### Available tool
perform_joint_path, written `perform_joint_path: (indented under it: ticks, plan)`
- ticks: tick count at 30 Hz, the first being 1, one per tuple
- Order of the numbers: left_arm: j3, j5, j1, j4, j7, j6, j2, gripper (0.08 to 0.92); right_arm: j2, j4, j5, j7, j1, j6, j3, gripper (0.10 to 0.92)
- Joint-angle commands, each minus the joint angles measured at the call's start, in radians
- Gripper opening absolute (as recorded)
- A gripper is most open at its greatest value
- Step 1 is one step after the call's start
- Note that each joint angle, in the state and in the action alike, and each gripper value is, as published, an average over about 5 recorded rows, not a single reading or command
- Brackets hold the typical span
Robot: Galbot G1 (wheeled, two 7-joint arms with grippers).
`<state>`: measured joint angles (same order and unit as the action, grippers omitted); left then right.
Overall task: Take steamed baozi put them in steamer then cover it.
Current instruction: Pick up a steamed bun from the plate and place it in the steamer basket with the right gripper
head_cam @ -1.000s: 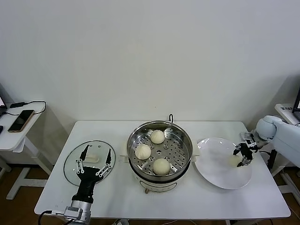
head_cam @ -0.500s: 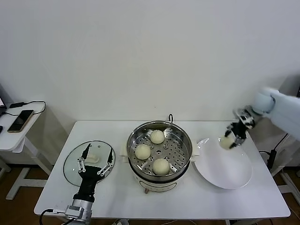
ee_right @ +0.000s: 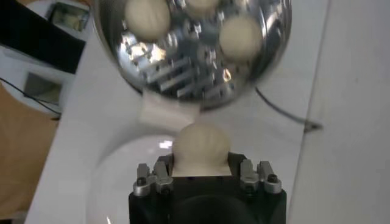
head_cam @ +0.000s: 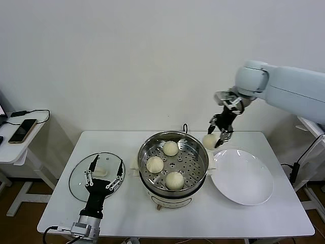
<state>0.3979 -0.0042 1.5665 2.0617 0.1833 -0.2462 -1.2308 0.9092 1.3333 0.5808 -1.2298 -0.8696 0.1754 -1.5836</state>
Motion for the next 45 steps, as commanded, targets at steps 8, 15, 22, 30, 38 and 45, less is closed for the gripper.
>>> perform_joint_path:
  ticks: [8,15,22,30,38,45]
  plan:
    - [0.008,-0.002,0.001,0.003,0.005,-0.005,0.001,0.823,0.158,-0.03,0.051,0.112,0.087,0.065,-0.084,0.625]
    - [0.007,-0.002,0.001,-0.001,0.005,-0.006,0.001,0.823,0.182,-0.065,0.047,0.134,0.121,0.063,-0.071,0.621]
    - [0.008,-0.002,0.001,-0.007,0.005,-0.008,0.001,0.823,0.205,-0.087,0.071,0.169,0.154,0.058,-0.045,0.619]
    - [0.011,-0.002,0.0,-0.012,0.005,-0.012,0.0,0.823,0.228,-0.103,0.062,0.165,0.166,0.058,-0.056,0.614]
    - [0.012,-0.002,0.0,-0.015,0.005,-0.014,-0.002,0.823,0.231,-0.098,0.028,0.139,0.169,0.06,-0.061,0.629]
    - [0.012,-0.002,-0.001,-0.014,0.005,-0.012,-0.003,0.823,0.213,-0.078,0.014,0.117,0.155,0.059,-0.052,0.766]
